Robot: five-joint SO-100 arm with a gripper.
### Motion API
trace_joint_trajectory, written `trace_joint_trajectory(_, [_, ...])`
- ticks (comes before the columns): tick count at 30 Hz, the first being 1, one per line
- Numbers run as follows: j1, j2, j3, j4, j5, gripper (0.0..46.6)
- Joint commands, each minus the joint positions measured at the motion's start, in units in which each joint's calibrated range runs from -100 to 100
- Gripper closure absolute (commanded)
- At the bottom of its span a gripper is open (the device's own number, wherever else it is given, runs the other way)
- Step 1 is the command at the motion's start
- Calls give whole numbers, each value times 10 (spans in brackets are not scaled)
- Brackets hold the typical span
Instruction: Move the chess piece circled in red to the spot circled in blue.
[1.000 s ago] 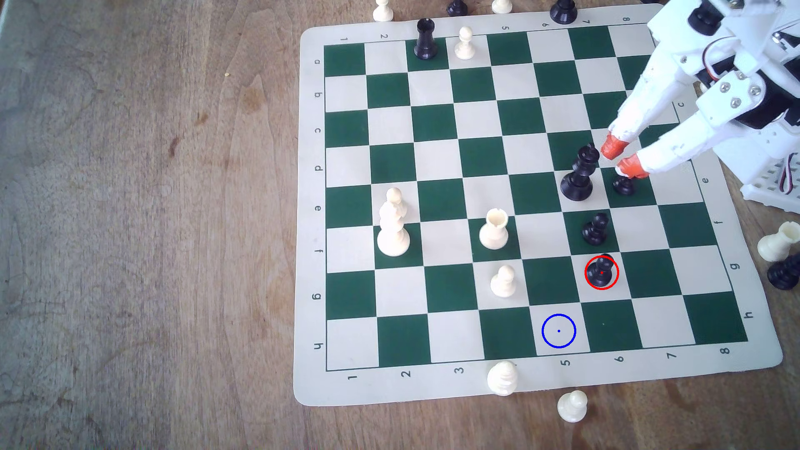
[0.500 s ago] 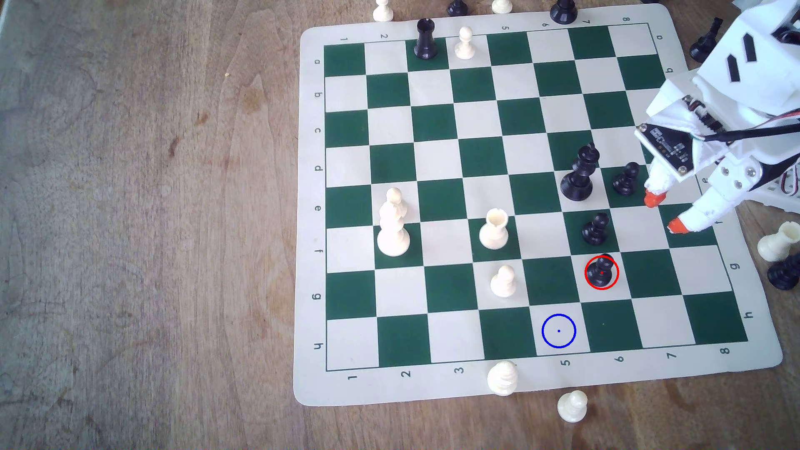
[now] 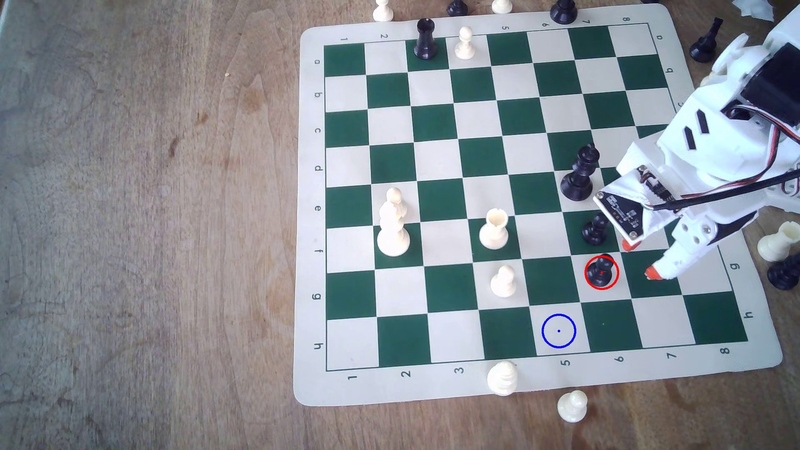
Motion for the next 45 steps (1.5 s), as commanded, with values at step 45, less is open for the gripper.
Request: trace_joint_trajectory(45, [49, 84, -15, -74, 13, 339])
